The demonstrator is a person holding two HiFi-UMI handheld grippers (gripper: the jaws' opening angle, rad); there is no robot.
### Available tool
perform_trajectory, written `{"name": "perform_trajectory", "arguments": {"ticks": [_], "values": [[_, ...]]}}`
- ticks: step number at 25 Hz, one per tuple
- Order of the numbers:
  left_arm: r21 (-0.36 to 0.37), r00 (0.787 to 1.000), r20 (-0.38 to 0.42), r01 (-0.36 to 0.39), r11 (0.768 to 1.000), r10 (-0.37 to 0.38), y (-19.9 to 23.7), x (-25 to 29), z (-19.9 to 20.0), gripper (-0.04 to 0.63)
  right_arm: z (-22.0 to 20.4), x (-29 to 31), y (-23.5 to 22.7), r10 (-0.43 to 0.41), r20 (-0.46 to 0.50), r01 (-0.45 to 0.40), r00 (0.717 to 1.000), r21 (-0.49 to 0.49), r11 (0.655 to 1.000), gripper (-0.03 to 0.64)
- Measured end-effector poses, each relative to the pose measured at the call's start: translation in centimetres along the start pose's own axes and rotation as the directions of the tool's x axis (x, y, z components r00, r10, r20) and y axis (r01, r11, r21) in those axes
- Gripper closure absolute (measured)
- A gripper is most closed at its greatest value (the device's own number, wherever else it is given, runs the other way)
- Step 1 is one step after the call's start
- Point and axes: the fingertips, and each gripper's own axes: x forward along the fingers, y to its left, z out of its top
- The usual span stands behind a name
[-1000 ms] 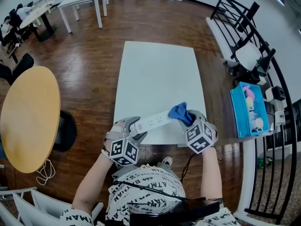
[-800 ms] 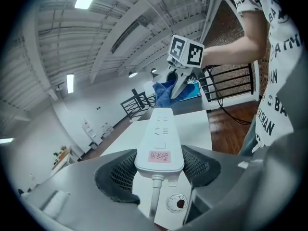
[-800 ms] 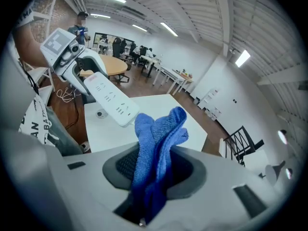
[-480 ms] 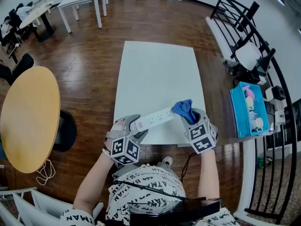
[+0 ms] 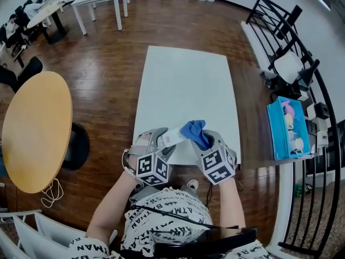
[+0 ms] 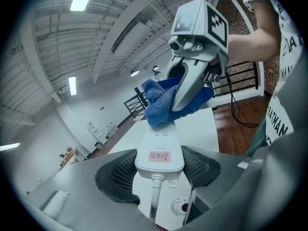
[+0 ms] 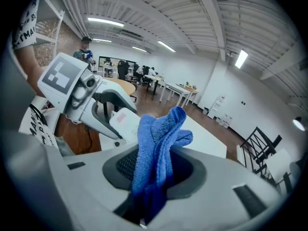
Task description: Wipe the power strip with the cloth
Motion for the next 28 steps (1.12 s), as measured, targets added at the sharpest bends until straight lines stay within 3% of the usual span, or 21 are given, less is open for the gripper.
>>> {"name": "perform_trajectory", "arguments": {"ticks": [8,11,15,17,19,22,28], "values": [[0.053,1.000,0.011,-0.013,0.998,0.012,-0.2,0.4,0.9,0.308,4.4,-0.2,6.3,0.222,0.062,-0.220,0.973,-0.044,0.975,0.482],[0.062,1.000,0.027,-0.017,0.998,0.015,-0.1,0.2,1.1,0.308,4.9,-0.5,7.1,0.267,0.079,-0.261,0.960,-0.072,0.963,0.482],[0.064,0.998,0.059,-0.007,0.998,0.004,0.0,-0.6,1.2,0.309,4.0,-1.7,3.4,0.218,0.097,-0.214,0.971,-0.044,0.976,0.482],[0.088,0.994,0.097,0.046,0.995,-0.055,-0.8,-1.4,1.2,0.310,3.2,-2.7,0.4,0.159,0.070,-0.156,0.985,-0.049,0.987,0.482],[0.156,0.983,0.125,0.117,0.981,-0.137,-2.2,-2.4,1.2,0.310,2.7,-3.3,-2.0,0.129,0.009,-0.127,0.992,-0.105,0.986,0.482],[0.243,0.969,0.127,0.177,0.954,-0.212,-4.1,-3.1,1.3,0.310,1.7,-3.4,-3.4,0.165,-0.103,-0.184,0.981,-0.220,0.958,0.482],[0.349,0.952,0.122,0.222,0.910,-0.280,-6.4,-3.6,2.3,0.310,-0.2,-2.9,-0.5,0.348,-0.223,-0.408,0.911,-0.343,0.846,0.482]]}}
